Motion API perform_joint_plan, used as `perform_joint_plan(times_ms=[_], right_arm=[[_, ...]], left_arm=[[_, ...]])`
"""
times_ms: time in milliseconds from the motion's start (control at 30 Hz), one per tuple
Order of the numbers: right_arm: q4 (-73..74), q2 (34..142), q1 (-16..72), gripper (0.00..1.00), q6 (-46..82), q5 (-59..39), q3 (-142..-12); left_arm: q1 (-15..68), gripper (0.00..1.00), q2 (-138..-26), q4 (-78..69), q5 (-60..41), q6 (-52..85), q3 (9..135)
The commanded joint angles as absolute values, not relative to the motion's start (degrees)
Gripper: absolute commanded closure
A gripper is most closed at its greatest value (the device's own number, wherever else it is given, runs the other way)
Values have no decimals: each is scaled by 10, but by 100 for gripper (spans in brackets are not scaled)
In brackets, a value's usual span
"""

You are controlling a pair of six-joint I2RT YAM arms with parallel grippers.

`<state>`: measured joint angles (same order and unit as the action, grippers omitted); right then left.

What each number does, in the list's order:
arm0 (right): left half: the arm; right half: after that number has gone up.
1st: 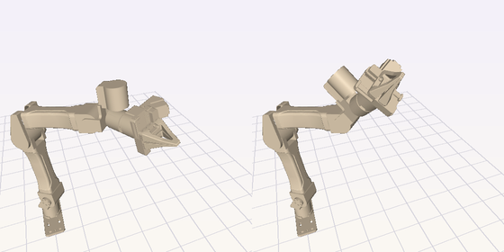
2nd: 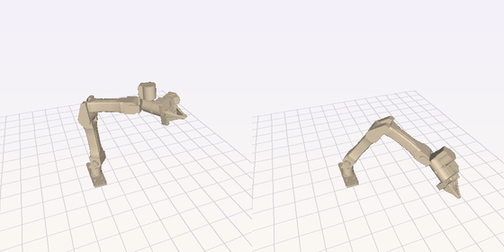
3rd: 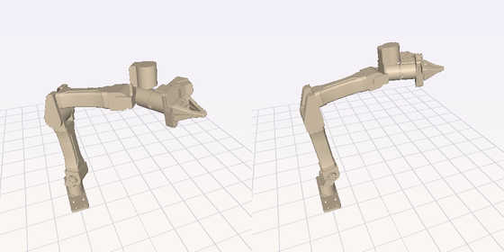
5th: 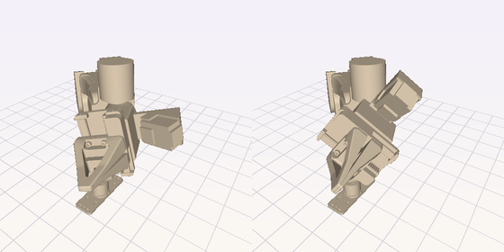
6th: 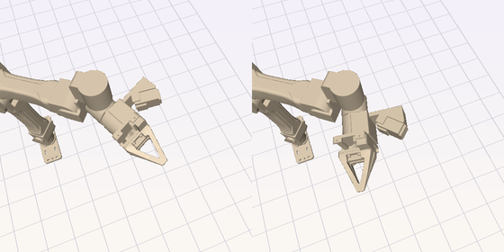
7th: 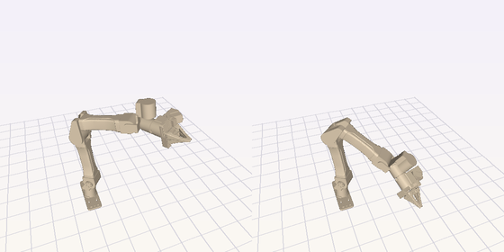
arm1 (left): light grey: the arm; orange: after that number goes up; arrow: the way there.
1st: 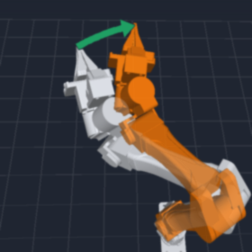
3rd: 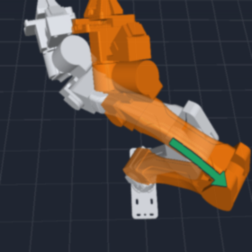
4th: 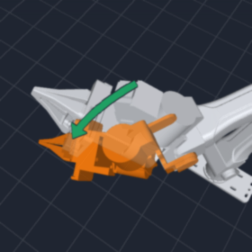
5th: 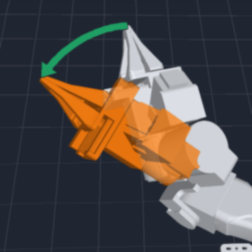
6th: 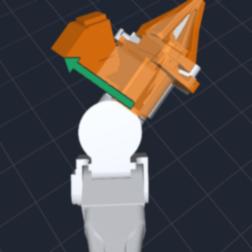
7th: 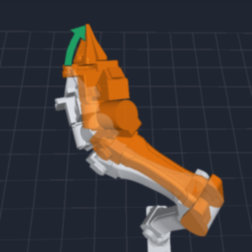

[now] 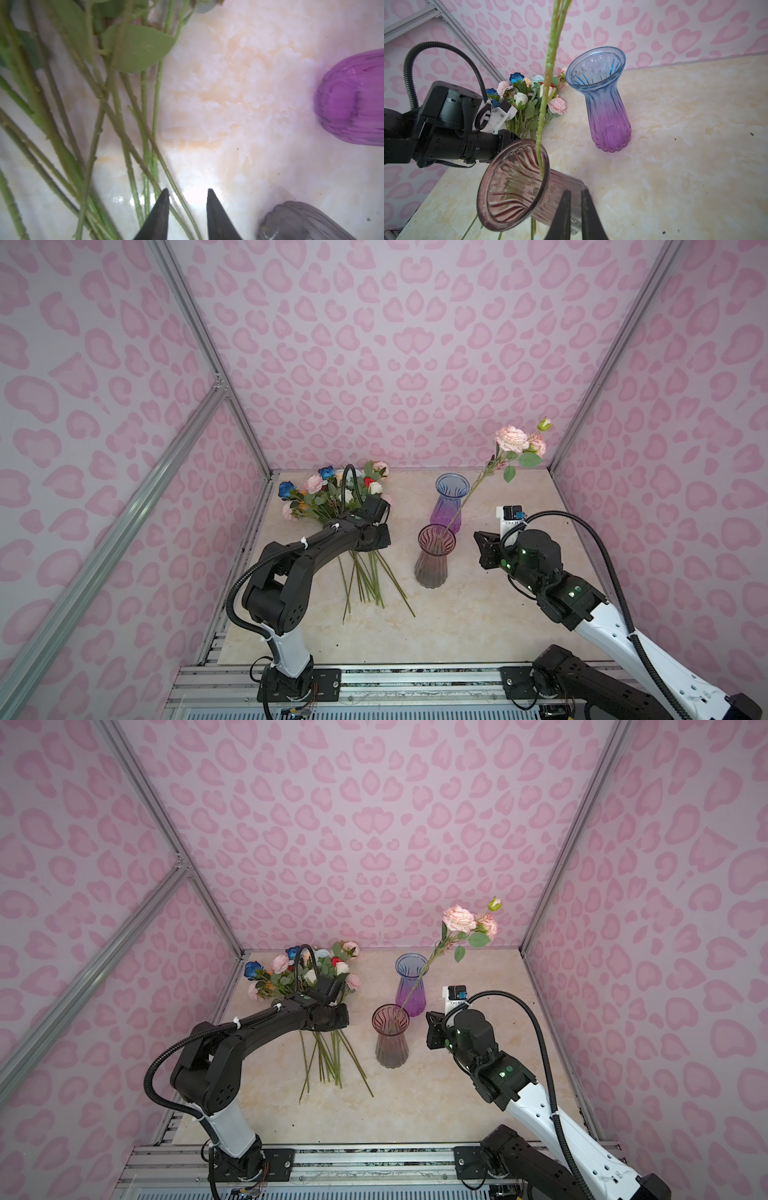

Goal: Arrange the flowers into the vase

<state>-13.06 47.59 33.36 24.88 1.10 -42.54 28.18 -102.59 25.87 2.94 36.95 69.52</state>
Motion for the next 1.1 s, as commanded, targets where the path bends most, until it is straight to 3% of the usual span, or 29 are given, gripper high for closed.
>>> perform_joint_plan(times_ms=[0,333,567,867,1067], right_arm=[[-113,456,334,86,256,16,-407],[-108,406,334,84,251,20,-365],[-106,402,334,84,251,0,-359],[-104,383,334,85,257,-18,-359],[-107,366,337,85,268,-26,-356]], left_arm=[[286,67,-1017,275,63,400,681],[299,67,-1047,263,118,401,673],[298,76,-1063,236,157,391,672],[300,97,-1037,220,168,393,655],[301,97,-989,220,155,382,646]])
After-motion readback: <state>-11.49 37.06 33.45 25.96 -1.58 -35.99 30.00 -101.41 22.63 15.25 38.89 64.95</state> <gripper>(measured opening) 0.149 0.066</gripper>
